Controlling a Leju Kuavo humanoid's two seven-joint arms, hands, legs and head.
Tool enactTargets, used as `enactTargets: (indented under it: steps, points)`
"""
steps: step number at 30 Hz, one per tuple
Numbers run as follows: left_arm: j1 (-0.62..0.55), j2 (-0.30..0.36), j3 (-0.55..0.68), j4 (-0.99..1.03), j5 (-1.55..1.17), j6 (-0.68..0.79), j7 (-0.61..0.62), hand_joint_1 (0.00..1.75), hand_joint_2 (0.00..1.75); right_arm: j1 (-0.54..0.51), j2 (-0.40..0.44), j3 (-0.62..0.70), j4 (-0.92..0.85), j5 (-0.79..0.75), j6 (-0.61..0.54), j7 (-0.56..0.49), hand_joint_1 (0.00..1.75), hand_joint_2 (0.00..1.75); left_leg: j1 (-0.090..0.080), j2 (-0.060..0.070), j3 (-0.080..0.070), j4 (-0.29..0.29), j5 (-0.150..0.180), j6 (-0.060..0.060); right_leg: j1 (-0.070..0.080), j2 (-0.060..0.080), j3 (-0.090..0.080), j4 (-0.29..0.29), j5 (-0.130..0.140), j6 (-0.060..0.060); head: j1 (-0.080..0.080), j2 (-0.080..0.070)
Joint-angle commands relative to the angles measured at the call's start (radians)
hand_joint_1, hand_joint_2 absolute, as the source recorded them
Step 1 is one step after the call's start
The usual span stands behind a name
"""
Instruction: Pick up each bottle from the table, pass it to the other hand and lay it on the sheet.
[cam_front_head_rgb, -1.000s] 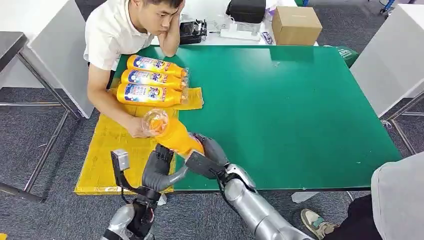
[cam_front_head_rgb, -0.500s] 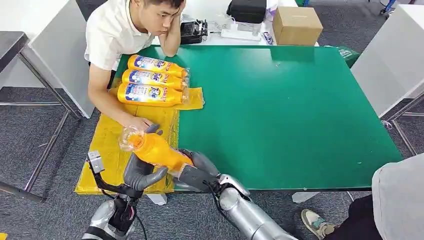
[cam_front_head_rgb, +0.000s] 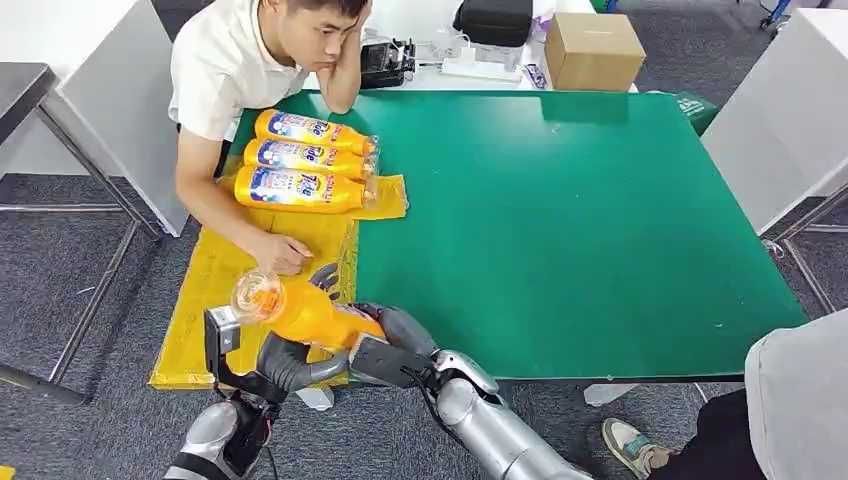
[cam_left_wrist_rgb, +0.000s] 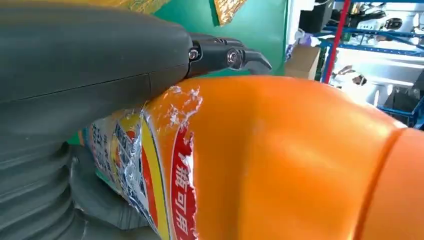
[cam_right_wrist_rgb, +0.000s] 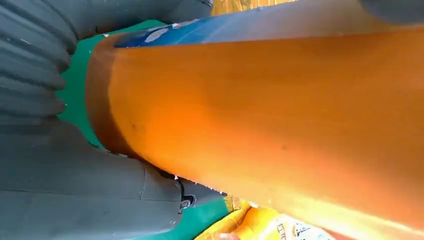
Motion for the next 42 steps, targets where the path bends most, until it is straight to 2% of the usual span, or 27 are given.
enactTargets:
  steps: [1,5,18,21,24,30,33,36,37,42]
  points:
    - [-0.005,-0.027,-0.074,-0.018,0.027,0.095,0.134,0.0,1.75,-0.042,-0.026,0.062,0.017,0.129,-0.145,0.11,1.75,1.75,0.0,-0.001,0.002,0.0,-0.001,0.0,0.0,-0.002,0.002,0.0,-0.001,0.0,0.0,0.0]
    - [0.004,-0.062,-0.053,-0.016,0.166,0.162,0.215,0.0,1.75,-0.045,-0.028,0.1,0.027,0.24,-0.227,0.166,1.75,1.75,-0.001,0.0,0.004,0.0,-0.001,0.0,-0.001,-0.002,0.004,0.0,-0.002,0.0,0.0,0.0]
    - [0.001,-0.057,-0.051,-0.021,0.2,0.175,0.226,0.0,1.75,-0.047,-0.02,0.098,0.039,0.248,-0.235,0.173,1.75,1.75,0.0,0.0,0.002,0.0,0.0,0.0,0.0,-0.002,0.001,0.0,-0.001,0.0,0.0,0.0]
    - [0.0,-0.068,-0.051,-0.031,0.283,0.26,0.263,0.0,1.75,-0.054,-0.015,0.125,0.075,0.332,-0.314,0.228,1.75,1.75,0.0,0.0,0.003,0.0,-0.001,0.0,0.0,-0.002,0.003,0.0,-0.001,0.0,0.0,0.0]
    - [0.012,-0.072,-0.072,-0.083,0.343,0.299,0.24,0.0,1.75,-0.05,-0.01,0.125,0.112,0.37,-0.357,0.245,1.75,1.75,0.0,-0.001,0.004,-0.001,-0.001,0.0,0.0,-0.003,0.004,0.0,-0.002,-0.001,0.0,0.0]
    - [0.015,-0.052,-0.081,-0.118,0.383,0.288,0.222,0.0,1.75,-0.044,-0.002,0.101,0.12,0.329,-0.327,0.186,1.75,1.75,0.0,-0.002,0.003,-0.001,-0.001,0.0,0.0,-0.004,0.003,-0.001,-0.002,-0.001,0.0,0.0]
    - [0.007,-0.067,-0.066,-0.127,0.385,0.279,0.17,0.0,1.75,-0.037,0.003,0.087,0.109,0.283,-0.282,0.142,1.75,1.75,0.0,-0.002,0.004,-0.001,-0.001,0.0,0.0,-0.004,0.004,-0.001,-0.002,-0.001,0.0,0.0]
    - [0.001,-0.074,-0.072,-0.133,0.387,0.279,0.166,0.0,1.75,-0.019,0.013,0.056,0.091,0.186,-0.201,0.081,1.75,1.75,0.0,-0.003,0.003,-0.001,0.0,0.0,0.0,-0.005,0.003,-0.001,-0.002,0.0,0.0,0.0]
    - [-0.008,-0.072,-0.091,-0.124,0.347,0.3,0.154,0.0,1.75,-0.006,0.02,0.025,0.08,0.111,-0.144,0.045,1.75,1.75,0.0,-0.002,0.002,-0.001,0.0,0.0,0.0,-0.004,0.002,-0.001,-0.001,0.0,0.0,0.0]
    - [-0.018,-0.099,-0.139,-0.098,0.322,0.331,0.14,0.0,1.75,-0.008,0.006,0.052,0.081,0.129,-0.188,0.066,1.75,1.75,0.0,-0.003,0.002,-0.001,0.0,0.0,0.0,-0.005,0.002,-0.001,-0.001,0.0,0.0,0.0]
